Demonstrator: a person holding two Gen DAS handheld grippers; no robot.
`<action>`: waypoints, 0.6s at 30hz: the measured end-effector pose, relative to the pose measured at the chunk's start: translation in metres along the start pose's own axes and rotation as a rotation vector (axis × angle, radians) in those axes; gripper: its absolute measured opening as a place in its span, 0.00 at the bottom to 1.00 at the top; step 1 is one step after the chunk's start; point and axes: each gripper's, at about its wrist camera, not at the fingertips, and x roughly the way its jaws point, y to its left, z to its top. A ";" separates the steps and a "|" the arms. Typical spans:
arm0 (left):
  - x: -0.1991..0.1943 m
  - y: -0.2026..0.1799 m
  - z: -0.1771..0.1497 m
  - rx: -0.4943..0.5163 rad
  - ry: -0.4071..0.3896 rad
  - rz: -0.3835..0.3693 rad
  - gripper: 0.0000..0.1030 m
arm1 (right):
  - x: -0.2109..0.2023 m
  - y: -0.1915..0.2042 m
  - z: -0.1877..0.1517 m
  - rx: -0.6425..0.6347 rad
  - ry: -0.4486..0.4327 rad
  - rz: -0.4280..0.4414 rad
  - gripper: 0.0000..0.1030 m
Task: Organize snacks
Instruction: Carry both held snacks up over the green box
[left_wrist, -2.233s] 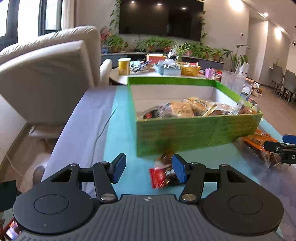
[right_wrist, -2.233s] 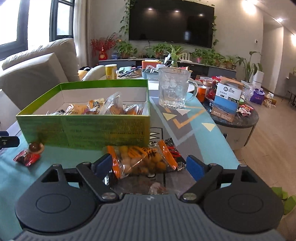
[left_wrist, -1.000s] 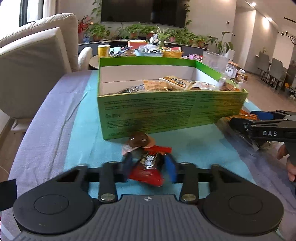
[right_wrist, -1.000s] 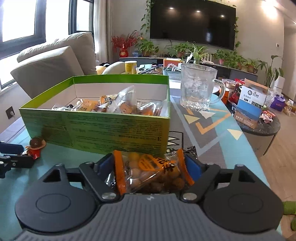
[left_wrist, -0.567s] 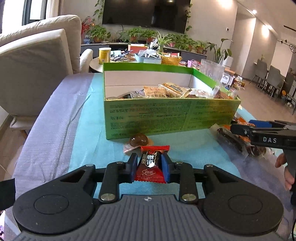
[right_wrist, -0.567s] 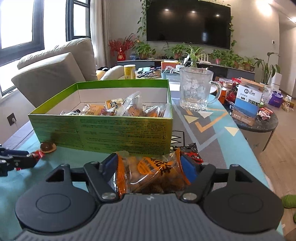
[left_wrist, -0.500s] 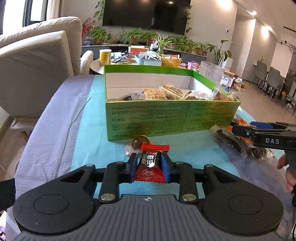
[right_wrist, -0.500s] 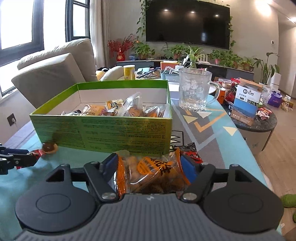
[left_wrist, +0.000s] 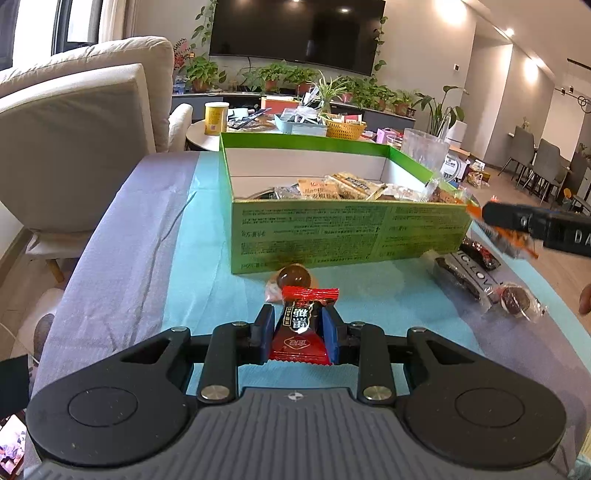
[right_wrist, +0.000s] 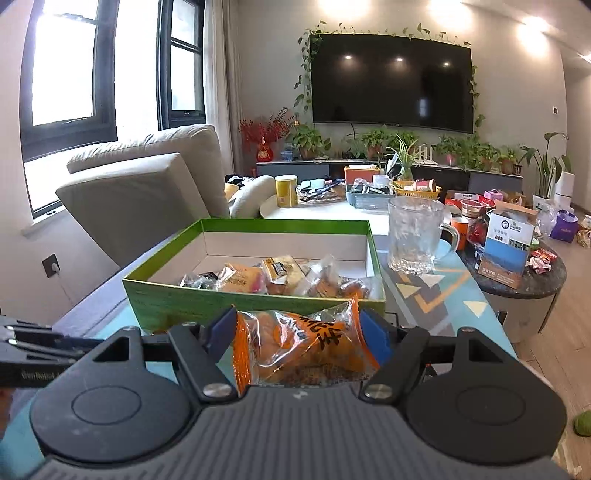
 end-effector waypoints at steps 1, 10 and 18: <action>-0.001 0.000 -0.001 0.002 -0.001 -0.001 0.25 | -0.001 0.000 0.000 0.003 -0.004 0.000 0.46; -0.011 0.001 0.020 -0.005 -0.090 0.012 0.25 | -0.002 0.007 0.013 0.003 -0.043 0.008 0.46; -0.001 -0.005 0.061 -0.011 -0.179 0.016 0.25 | 0.007 0.015 0.027 -0.021 -0.085 0.027 0.46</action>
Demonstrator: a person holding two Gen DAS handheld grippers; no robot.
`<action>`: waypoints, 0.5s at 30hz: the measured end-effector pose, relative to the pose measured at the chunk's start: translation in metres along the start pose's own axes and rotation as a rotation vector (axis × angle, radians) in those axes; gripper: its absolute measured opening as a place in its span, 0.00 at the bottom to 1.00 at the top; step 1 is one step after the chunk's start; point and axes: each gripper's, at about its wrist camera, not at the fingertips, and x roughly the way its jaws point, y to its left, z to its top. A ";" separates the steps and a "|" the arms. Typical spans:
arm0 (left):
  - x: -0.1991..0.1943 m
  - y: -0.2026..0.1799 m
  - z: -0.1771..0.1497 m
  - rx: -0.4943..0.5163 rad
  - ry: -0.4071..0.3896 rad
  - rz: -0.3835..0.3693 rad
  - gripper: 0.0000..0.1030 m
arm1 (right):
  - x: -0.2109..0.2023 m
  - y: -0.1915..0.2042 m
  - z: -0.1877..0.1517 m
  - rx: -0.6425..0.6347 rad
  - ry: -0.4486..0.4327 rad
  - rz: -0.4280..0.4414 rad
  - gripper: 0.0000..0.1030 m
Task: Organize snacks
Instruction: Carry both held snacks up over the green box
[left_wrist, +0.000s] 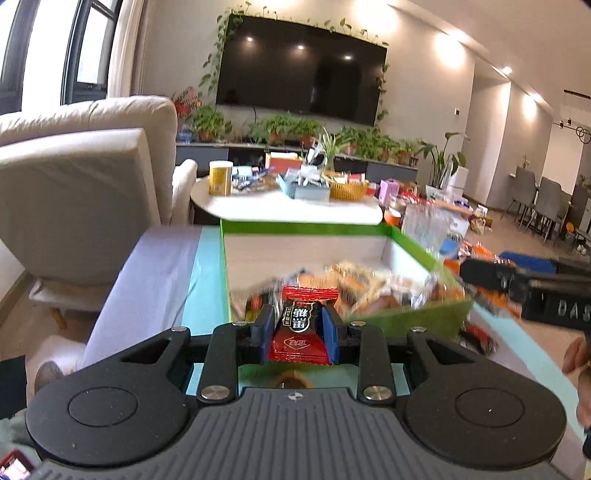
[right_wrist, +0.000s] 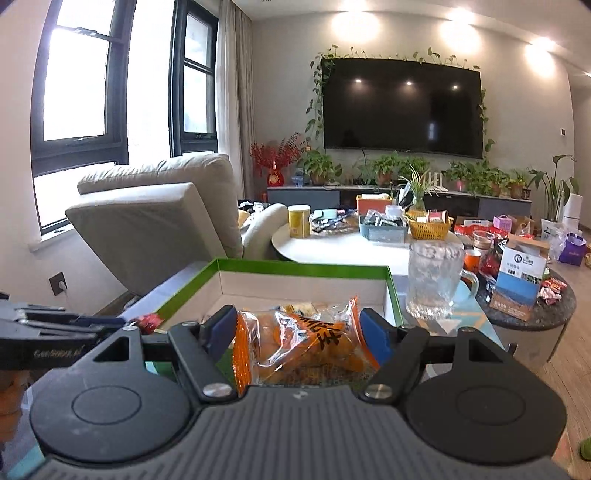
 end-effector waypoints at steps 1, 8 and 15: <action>0.003 -0.001 0.004 -0.002 -0.005 -0.003 0.25 | 0.002 -0.001 0.002 0.000 -0.005 -0.002 0.46; 0.023 0.000 0.017 -0.024 -0.012 0.000 0.25 | 0.012 -0.011 0.010 0.006 -0.016 -0.029 0.46; 0.037 0.001 0.021 -0.026 0.008 0.010 0.25 | 0.025 -0.018 0.006 0.015 0.017 -0.048 0.46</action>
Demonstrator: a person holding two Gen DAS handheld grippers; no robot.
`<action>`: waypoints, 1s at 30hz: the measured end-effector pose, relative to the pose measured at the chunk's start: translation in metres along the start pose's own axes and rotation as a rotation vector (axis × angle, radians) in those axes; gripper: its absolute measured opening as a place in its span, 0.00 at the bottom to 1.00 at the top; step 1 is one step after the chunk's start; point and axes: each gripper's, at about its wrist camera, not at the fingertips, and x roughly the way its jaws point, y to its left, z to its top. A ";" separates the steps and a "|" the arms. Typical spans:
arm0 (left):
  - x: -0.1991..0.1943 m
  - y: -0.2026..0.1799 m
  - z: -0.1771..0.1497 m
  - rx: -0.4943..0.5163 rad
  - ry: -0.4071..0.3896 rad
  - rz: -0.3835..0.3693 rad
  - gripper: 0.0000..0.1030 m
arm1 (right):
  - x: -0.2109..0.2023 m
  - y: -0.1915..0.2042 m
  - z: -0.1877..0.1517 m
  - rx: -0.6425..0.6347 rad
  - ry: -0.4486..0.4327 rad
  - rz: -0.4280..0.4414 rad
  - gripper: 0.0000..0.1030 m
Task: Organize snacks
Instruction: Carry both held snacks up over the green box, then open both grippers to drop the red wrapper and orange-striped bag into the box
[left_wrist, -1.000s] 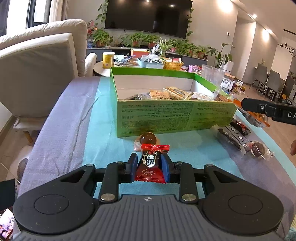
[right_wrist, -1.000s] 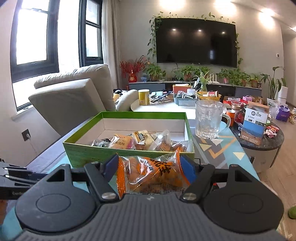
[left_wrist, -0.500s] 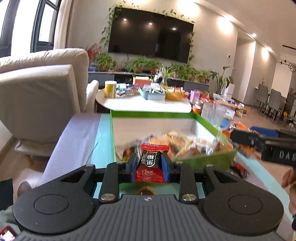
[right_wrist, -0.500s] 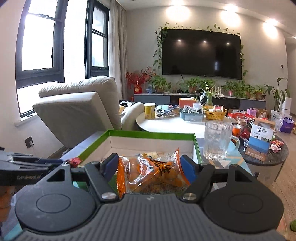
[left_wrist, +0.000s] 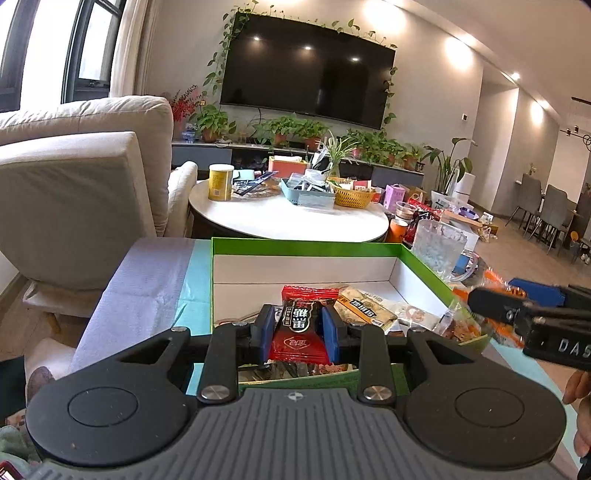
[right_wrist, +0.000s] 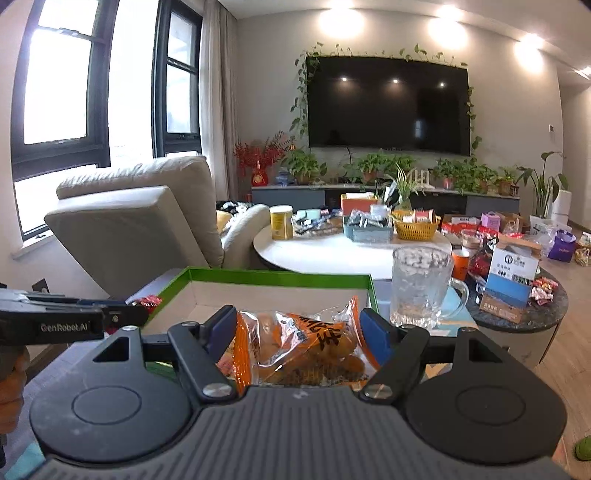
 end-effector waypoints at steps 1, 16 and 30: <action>0.002 0.000 0.000 -0.001 0.002 0.002 0.25 | 0.003 -0.001 -0.002 0.002 0.010 -0.001 0.46; 0.031 0.000 0.000 -0.004 0.046 0.009 0.25 | 0.031 -0.007 -0.006 0.029 0.059 -0.007 0.46; 0.058 0.005 -0.004 -0.005 0.091 0.032 0.25 | 0.061 -0.005 -0.003 0.015 0.063 0.027 0.46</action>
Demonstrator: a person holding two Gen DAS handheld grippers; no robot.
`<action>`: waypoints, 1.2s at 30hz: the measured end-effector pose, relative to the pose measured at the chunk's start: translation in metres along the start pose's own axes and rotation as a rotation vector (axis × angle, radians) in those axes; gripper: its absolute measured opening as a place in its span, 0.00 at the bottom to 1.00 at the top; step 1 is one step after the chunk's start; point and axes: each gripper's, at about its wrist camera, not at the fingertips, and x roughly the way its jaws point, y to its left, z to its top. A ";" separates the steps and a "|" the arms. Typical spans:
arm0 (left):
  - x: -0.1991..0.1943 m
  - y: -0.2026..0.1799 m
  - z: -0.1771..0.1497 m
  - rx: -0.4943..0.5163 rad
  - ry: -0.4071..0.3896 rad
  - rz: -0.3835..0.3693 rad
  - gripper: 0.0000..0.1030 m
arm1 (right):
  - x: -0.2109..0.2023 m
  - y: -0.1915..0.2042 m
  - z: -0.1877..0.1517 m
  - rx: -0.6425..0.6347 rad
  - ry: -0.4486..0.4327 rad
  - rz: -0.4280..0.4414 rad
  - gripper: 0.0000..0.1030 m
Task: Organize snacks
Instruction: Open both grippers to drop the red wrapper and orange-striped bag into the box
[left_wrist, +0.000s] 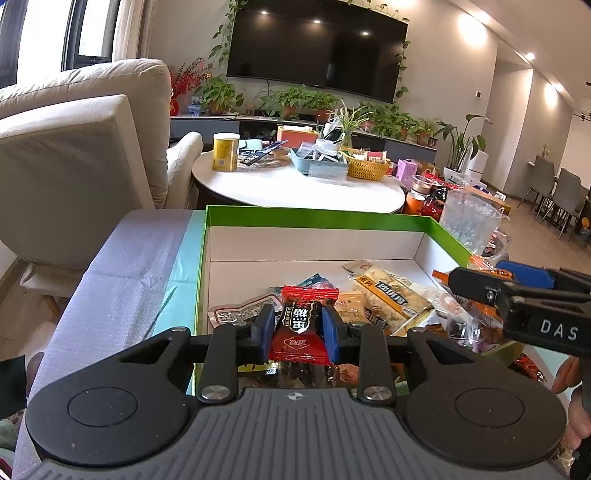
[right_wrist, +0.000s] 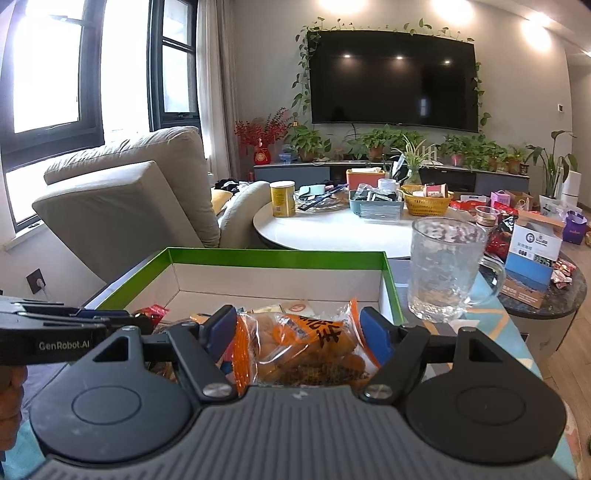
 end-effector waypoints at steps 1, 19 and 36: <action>0.002 0.001 0.000 -0.001 0.003 0.002 0.25 | 0.003 0.000 0.001 -0.003 0.001 0.003 0.46; 0.016 0.010 0.009 -0.045 -0.003 0.039 0.40 | 0.052 -0.006 0.018 0.038 0.116 -0.049 0.46; -0.041 0.005 -0.022 0.034 -0.037 0.017 0.47 | -0.014 -0.003 -0.010 -0.067 0.115 -0.063 0.47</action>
